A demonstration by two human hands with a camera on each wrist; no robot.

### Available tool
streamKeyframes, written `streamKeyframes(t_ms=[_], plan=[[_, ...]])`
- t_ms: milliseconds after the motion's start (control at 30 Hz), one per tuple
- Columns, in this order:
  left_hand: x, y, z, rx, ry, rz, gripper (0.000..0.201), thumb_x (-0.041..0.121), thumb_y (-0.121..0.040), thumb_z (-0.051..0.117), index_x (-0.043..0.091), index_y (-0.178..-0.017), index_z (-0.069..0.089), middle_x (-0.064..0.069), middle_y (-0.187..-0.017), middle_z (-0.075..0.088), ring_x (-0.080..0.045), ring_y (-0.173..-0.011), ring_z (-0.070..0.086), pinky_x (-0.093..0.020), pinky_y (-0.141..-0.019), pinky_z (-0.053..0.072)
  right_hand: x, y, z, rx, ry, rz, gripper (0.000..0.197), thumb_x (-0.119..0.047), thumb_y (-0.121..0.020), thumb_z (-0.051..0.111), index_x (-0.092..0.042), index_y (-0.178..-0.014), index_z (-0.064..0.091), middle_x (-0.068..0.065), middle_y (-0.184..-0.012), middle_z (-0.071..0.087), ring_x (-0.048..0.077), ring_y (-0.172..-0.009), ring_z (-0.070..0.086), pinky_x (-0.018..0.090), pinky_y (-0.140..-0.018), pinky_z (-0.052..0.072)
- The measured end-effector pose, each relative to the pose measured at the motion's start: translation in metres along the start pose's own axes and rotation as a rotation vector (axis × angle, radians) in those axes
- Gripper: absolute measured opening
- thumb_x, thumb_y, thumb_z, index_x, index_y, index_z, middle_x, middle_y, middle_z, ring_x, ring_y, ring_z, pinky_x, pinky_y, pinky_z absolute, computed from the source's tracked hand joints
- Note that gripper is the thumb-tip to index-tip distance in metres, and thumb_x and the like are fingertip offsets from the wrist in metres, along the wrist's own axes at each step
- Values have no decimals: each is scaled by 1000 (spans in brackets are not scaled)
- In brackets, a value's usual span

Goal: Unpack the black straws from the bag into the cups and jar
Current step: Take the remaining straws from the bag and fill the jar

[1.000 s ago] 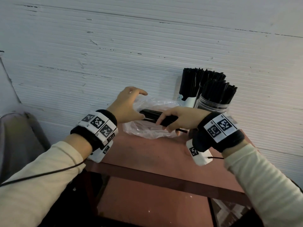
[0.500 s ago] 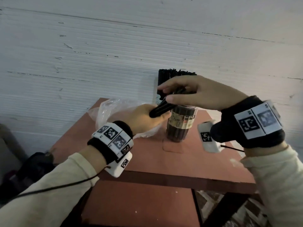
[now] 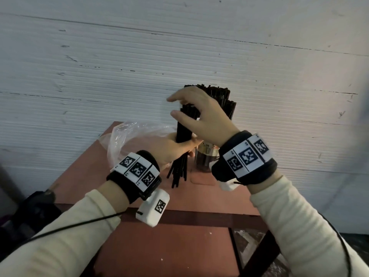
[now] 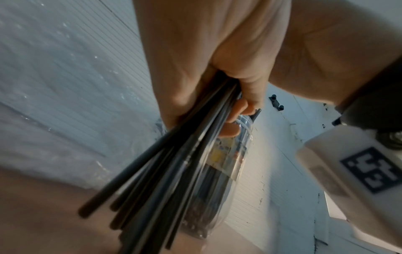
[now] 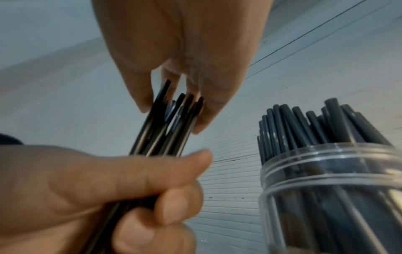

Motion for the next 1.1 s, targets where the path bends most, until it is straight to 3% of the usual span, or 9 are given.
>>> streamKeyframes(t_ms=[167, 367, 533, 667, 767, 867, 967, 1033, 1100], plan=[[-7, 2, 5, -103, -36, -45, 23, 23, -88, 70, 0, -90, 65, -9, -84, 62, -18, -82, 59, -30, -90, 48, 8, 2, 17, -108, 41, 61, 13, -15, -92, 58, -10, -97, 69, -2, -95, 67, 9, -91, 60, 21, -85, 45], [-35, 3, 6, -176, -97, -197, 11, 9, -82, 74, 8, -88, 65, -4, -81, 63, -16, -85, 60, -27, -86, 47, 15, 7, 13, 7, -18, 90, 12, -11, -88, 61, -9, -97, 68, 1, -95, 65, 11, -91, 59, 19, -85, 44], [-32, 13, 20, -247, -237, -197, 37, 38, -95, 56, 9, -72, 58, -5, -77, 61, -14, -80, 59, -26, -90, 44, 13, 11, 12, 11, -45, 93, 11, -10, -87, 63, -7, -97, 67, 2, -97, 64, 12, -93, 58, 14, -85, 43], [-13, 6, 13, -157, -219, -82, 50, 56, -93, 48, 17, -63, 47, 1, -67, 53, -18, -81, 62, -31, -90, 47, 18, 15, -20, 124, -63, 184, 56, -36, -80, 75, -17, -128, 53, -4, -124, 53, 3, -115, 49, 12, -99, 39], [2, 5, 12, -165, -340, -18, 47, 71, -85, 47, 31, -61, 53, 8, -70, 59, -19, -84, 63, -43, -95, 49, 24, 23, -36, 89, -129, 273, 80, -53, -68, 78, -27, -135, 44, -8, -129, 46, 4, -119, 44, 14, -94, 41], [11, 5, 15, -235, -510, 34, 33, 61, -91, 49, 34, -73, 57, 11, -73, 59, -10, -76, 61, -33, -86, 53, 28, 32, -16, -157, -140, 311, 70, -56, -62, 81, -28, -120, 54, -8, -120, 48, 7, -116, 47, 20, -93, 42], [38, 15, 27, -260, -603, 100, 20, 47, -94, 56, 28, -96, 62, 12, -76, 60, 10, -74, 62, -8, -72, 48, 33, 42, 4, -271, -203, 322, 37, -34, -73, 82, -12, -97, 66, -2, -90, 64, 5, -85, 62, 16, -73, 50], [43, 16, 41, -276, -483, 126, 22, 28, -94, 61, 8, -100, 69, 3, -80, 67, 4, -77, 65, -10, -66, 49, 38, 40, -1, -218, -184, 310, 29, -24, -81, 76, 2, -82, 63, 15, -78, 64, 24, -74, 63, 35, -66, 53], [47, 14, 51, -257, -376, 159, 34, 36, -86, 69, 9, -107, 65, -4, -94, 71, -7, -83, 66, -15, -72, 52, 39, 34, -17, -164, -179, 288, 28, -20, -86, 70, 4, -77, 60, 16, -72, 62, 25, -67, 62, 40, -63, 53]])
Point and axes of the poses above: each hand's wrist, its own y-axis away from the middle knuckle, its own z-axis out of the palm, x = y × z, the point moved 10 cm from there along -y, towards the middle knuckle
